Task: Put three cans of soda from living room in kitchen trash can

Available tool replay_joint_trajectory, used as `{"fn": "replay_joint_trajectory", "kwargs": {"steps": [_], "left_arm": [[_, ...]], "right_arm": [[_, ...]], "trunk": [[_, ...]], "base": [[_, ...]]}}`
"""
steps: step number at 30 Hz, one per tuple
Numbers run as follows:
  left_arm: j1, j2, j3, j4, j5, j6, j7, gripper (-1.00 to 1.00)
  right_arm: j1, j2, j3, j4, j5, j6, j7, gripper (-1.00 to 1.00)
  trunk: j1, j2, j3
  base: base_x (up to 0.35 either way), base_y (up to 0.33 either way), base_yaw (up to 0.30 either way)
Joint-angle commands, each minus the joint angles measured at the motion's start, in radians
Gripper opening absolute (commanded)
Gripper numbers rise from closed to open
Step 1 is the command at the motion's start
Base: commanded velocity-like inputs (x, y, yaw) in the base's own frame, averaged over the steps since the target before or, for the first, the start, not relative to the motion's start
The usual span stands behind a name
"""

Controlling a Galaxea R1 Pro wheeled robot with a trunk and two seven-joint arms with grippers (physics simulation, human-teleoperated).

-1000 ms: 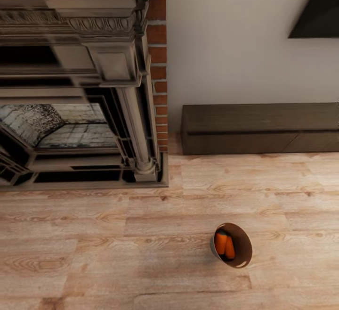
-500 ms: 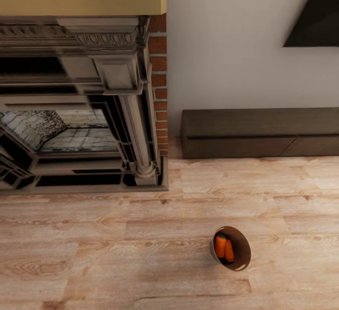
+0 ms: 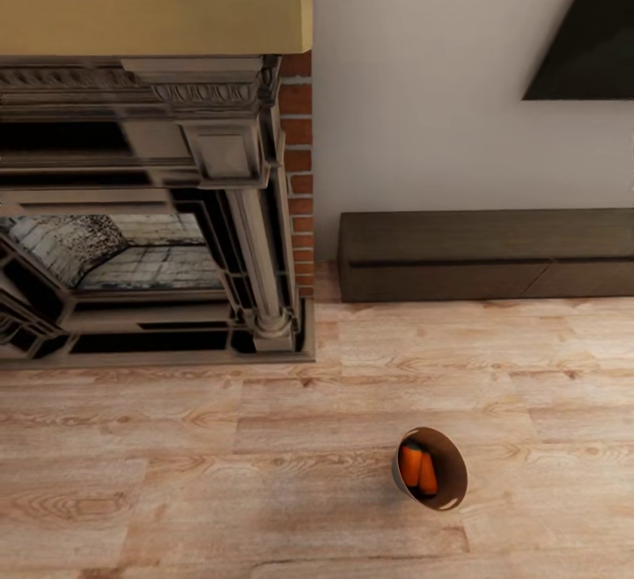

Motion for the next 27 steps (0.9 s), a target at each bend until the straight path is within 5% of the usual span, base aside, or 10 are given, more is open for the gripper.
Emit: {"fn": "replay_joint_trajectory", "kwargs": {"steps": [1,27], "left_arm": [[0.0,-0.001,0.0,0.0,0.0,0.0,0.0,1.0],[-0.002,-0.01,0.0,0.001,-0.006,0.003,0.001,1.0]], "right_arm": [[0.0,0.0,0.0,-0.002,0.0,-0.001,0.0,1.0],[0.008,0.003,-0.002,0.012,-0.008,-0.001,-0.006,1.0]], "trunk": [[0.0,0.0,0.0],[0.0,0.0,0.001]], "base": [[0.0,0.0,0.0],[0.0,0.0,0.0]]}}
